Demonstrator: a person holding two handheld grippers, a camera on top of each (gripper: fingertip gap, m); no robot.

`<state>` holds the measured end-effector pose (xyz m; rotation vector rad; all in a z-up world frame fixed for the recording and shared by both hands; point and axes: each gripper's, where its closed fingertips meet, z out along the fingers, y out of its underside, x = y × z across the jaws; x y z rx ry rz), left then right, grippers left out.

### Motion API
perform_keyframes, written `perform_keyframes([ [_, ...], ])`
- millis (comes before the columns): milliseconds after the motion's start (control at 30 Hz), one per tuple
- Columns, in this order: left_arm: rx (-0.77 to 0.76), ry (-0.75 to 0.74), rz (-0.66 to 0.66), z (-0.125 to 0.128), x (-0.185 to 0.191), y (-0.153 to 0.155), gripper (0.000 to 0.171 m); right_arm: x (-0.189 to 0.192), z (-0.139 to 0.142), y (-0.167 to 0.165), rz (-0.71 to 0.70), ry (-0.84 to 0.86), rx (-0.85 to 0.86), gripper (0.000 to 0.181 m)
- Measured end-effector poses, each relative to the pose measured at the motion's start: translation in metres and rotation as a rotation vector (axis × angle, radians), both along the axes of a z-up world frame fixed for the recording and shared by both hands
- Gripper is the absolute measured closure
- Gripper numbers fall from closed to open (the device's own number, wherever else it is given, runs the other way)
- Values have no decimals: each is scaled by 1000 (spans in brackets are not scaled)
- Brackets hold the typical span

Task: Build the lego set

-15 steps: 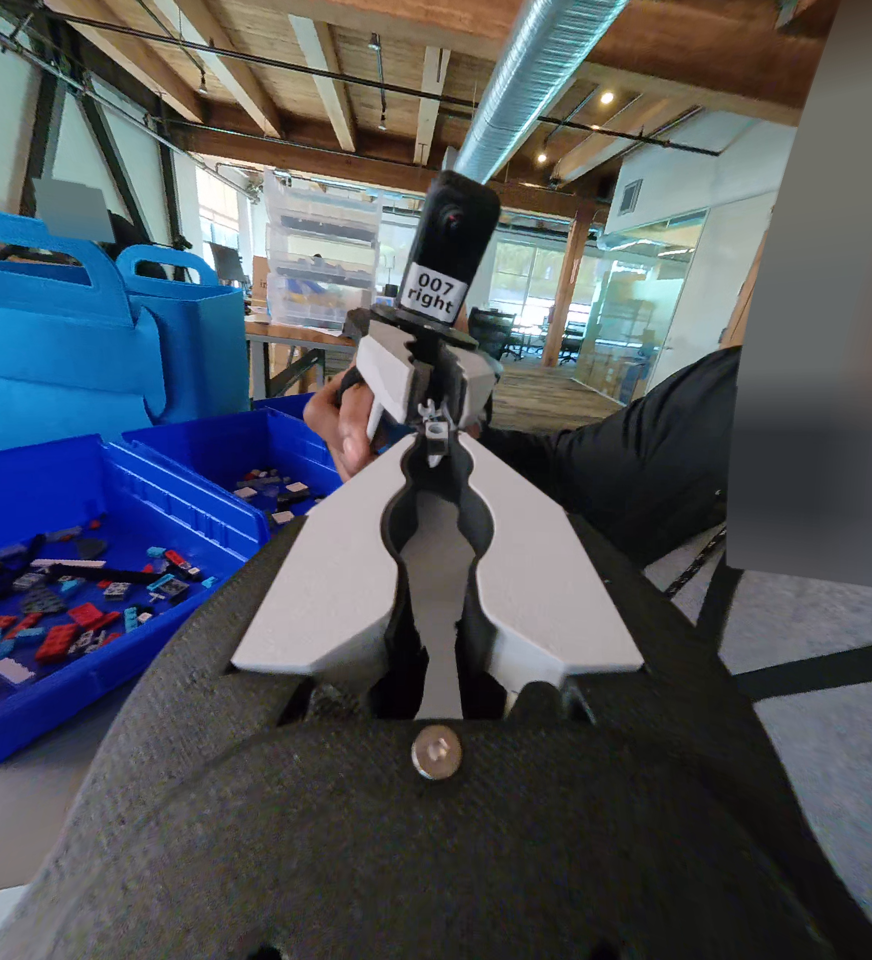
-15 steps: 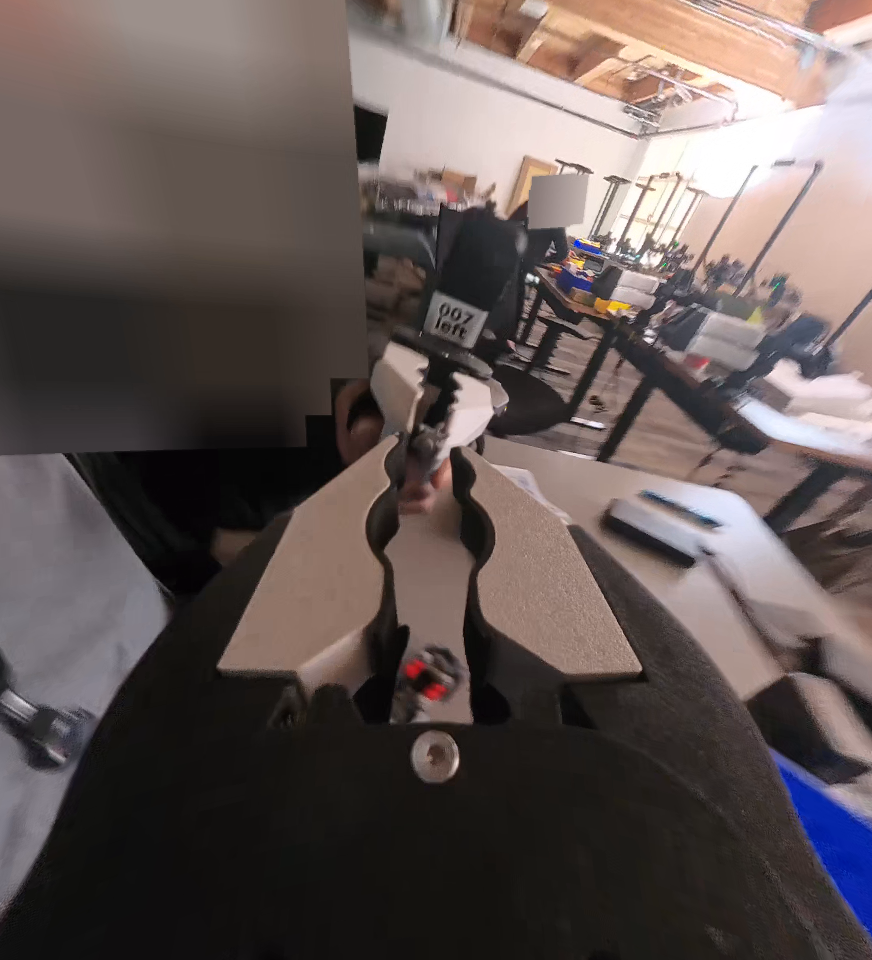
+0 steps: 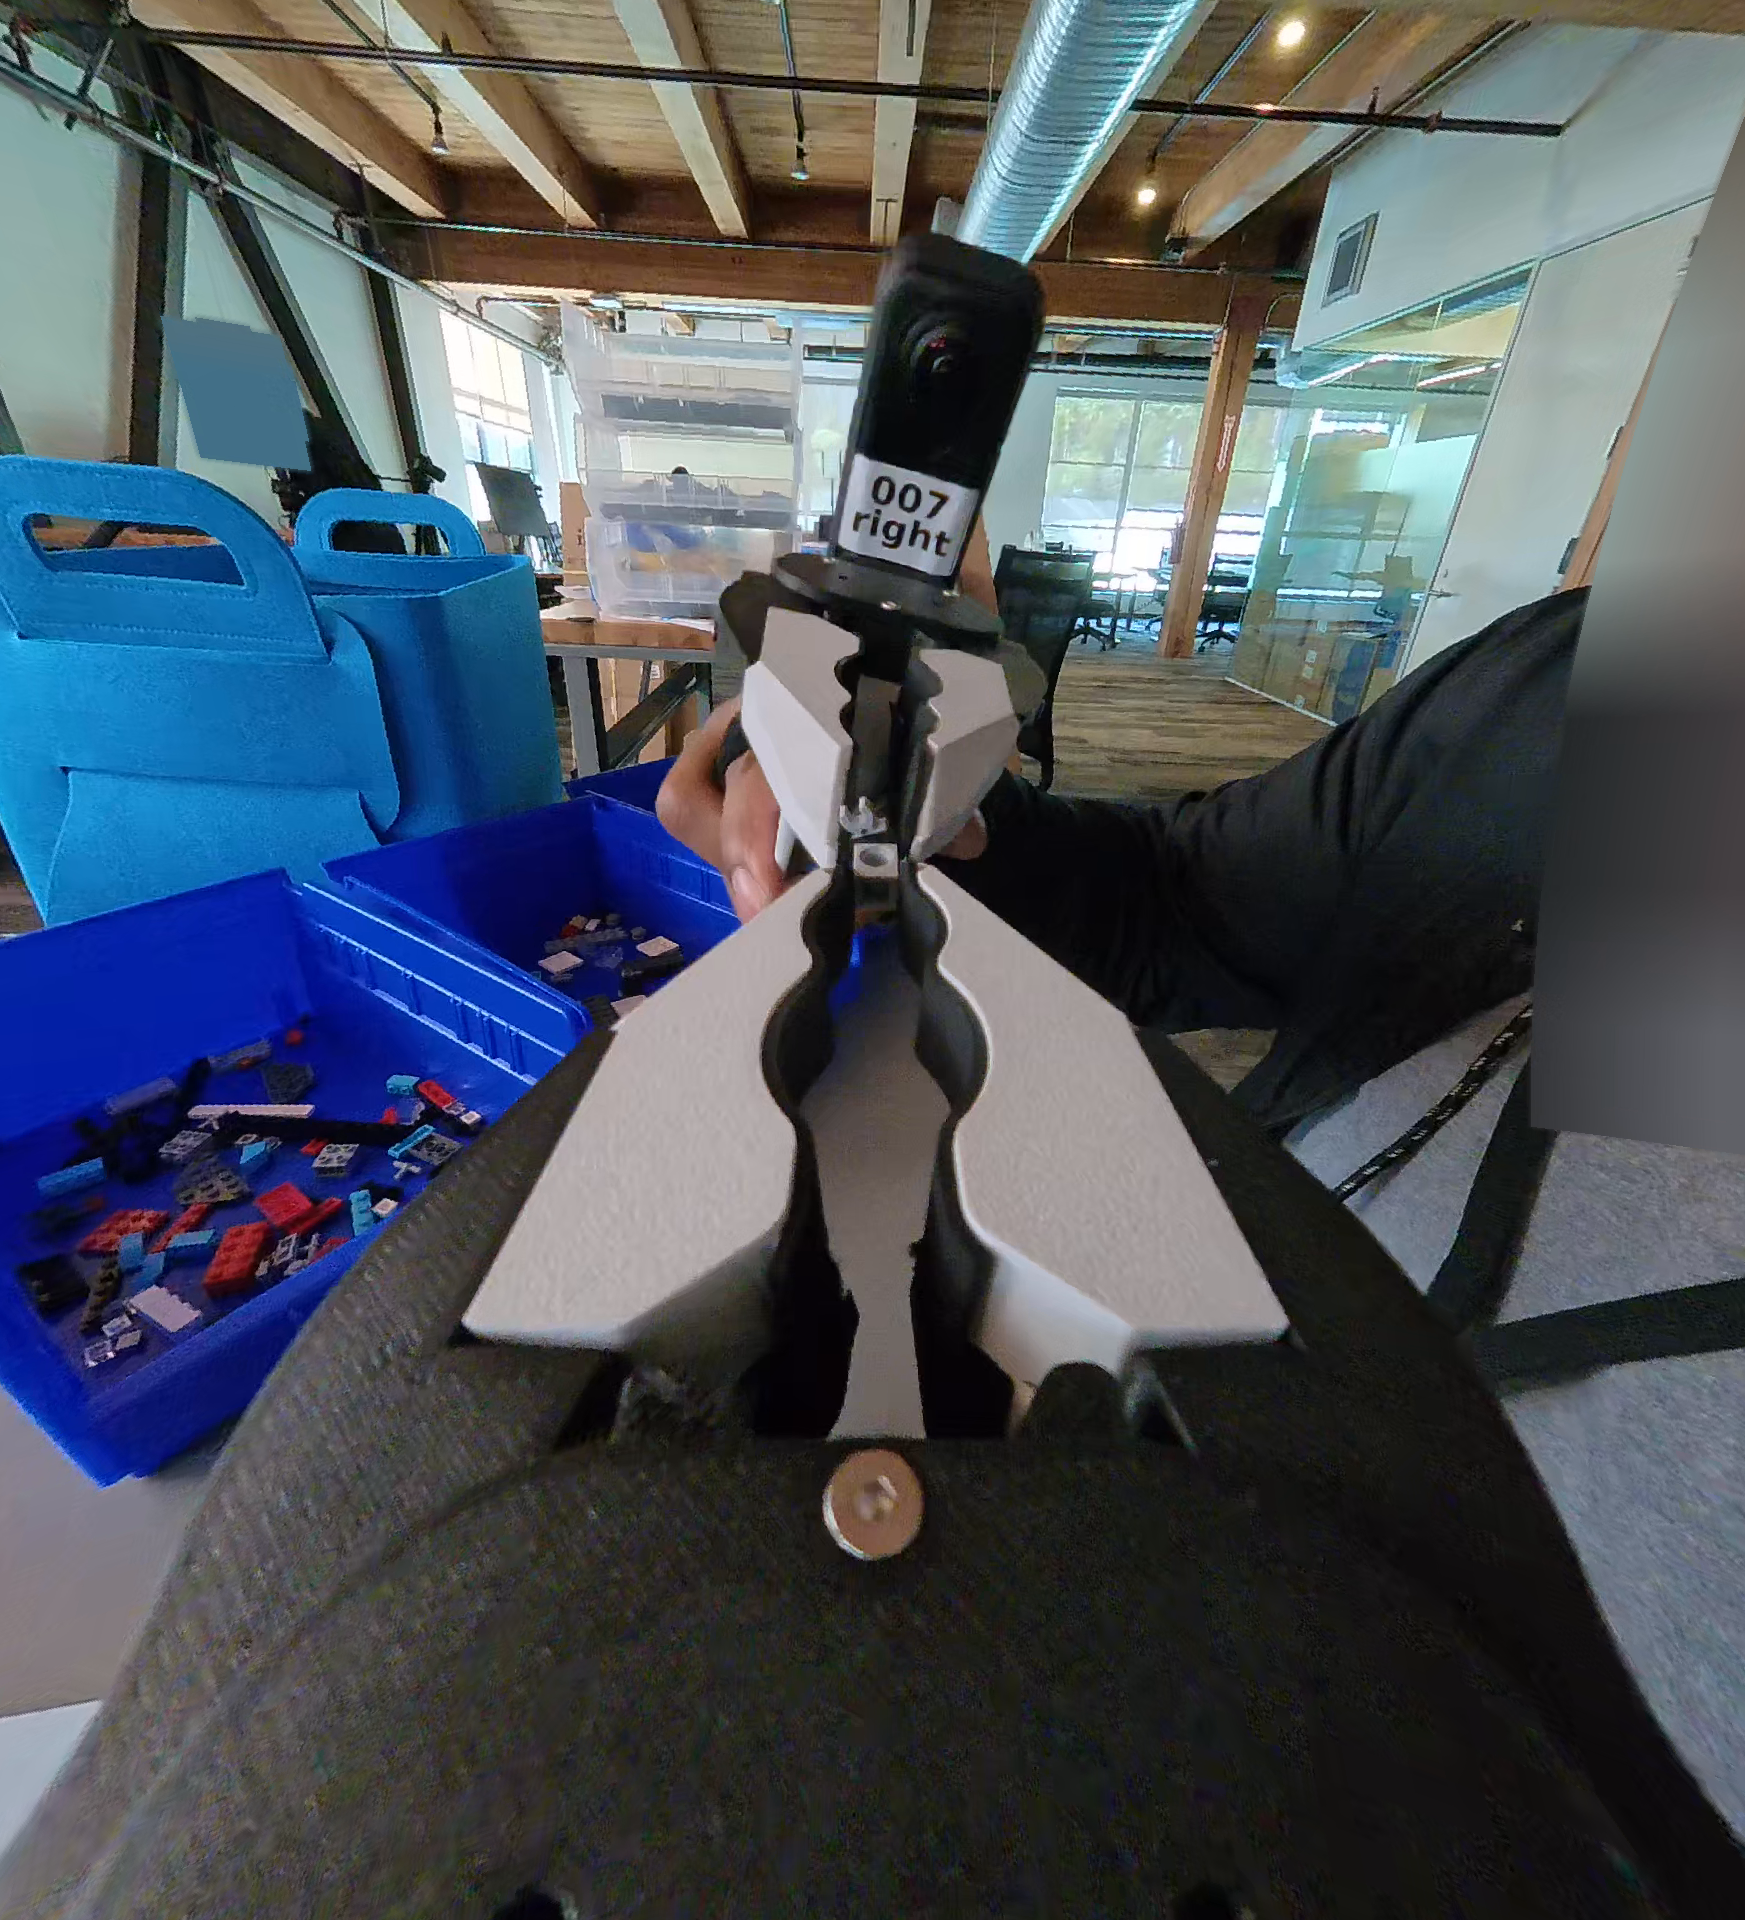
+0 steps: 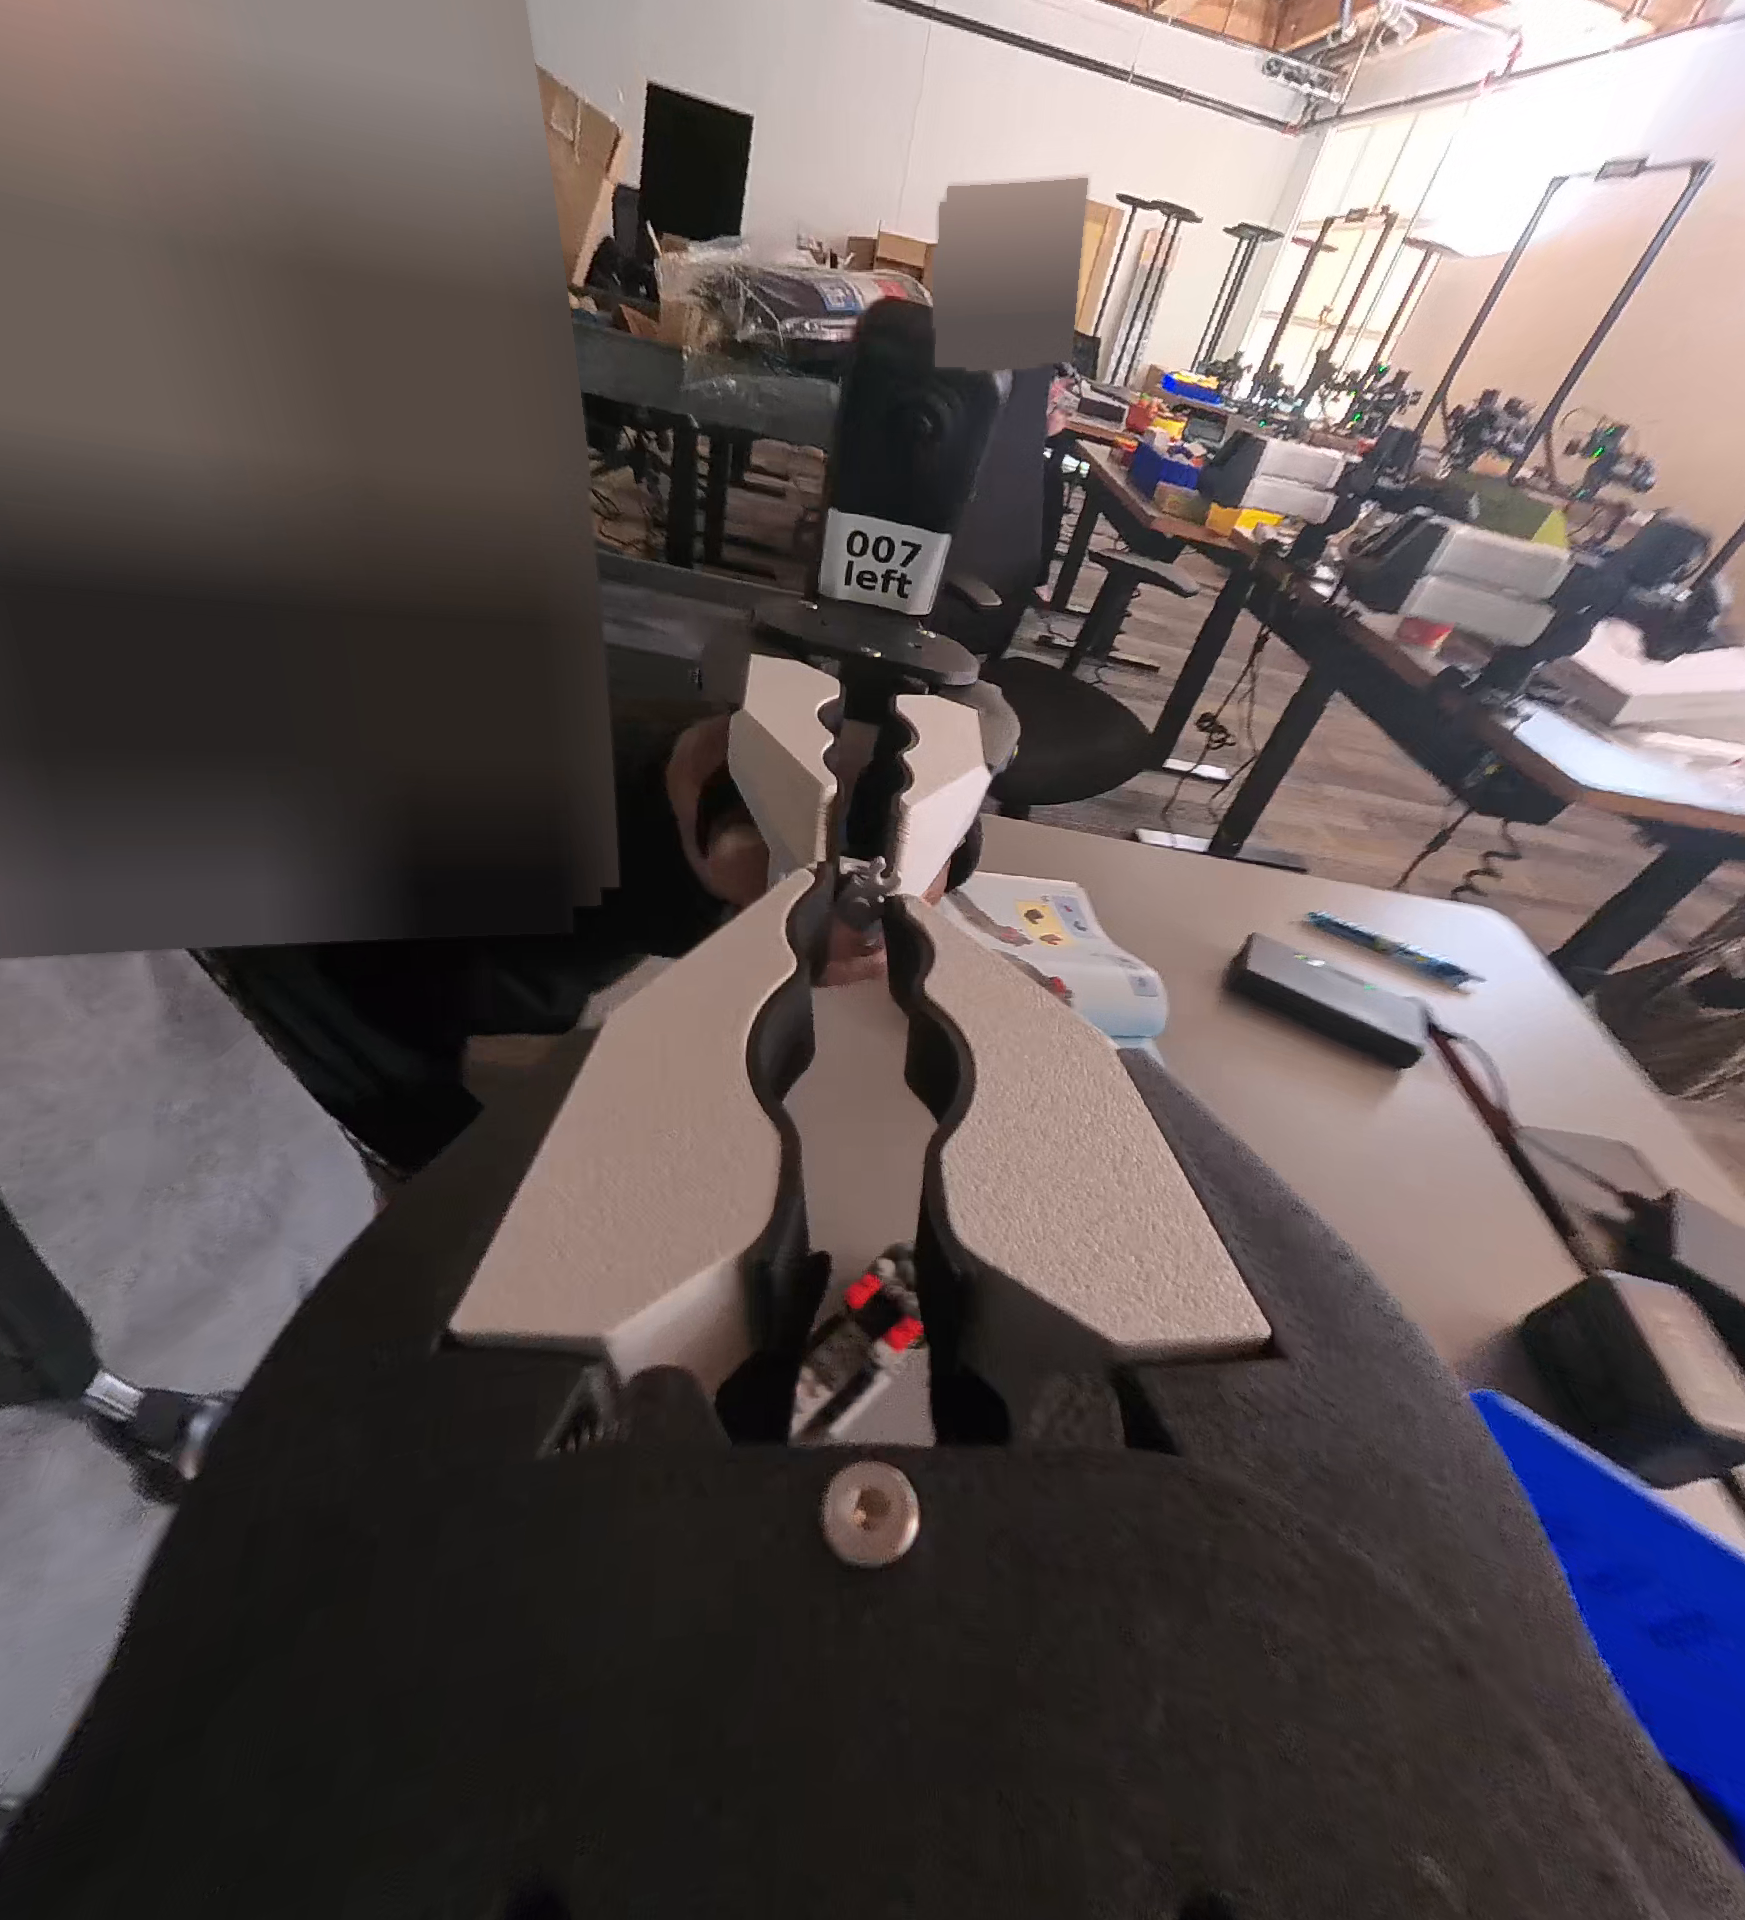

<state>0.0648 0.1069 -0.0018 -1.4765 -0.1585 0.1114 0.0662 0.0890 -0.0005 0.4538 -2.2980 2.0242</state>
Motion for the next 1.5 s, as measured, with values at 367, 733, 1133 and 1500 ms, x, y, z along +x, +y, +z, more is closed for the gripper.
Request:
perform_keyframes([
  [367,10,-79,-71,-1,6,1,163,6,-1,1,-11,369,-46,173],
  [733,7,-85,-65,-2,5,-2,163,5,3,-2,3,345,-69,173],
  [1133,-20,-37,-38,-1,7,-1,163,8,2,0,58,4,-13,171],
  [1500,-19,-101,-85,-1,12,-3,163,12,-4,-2,32,435,-26,171],
])
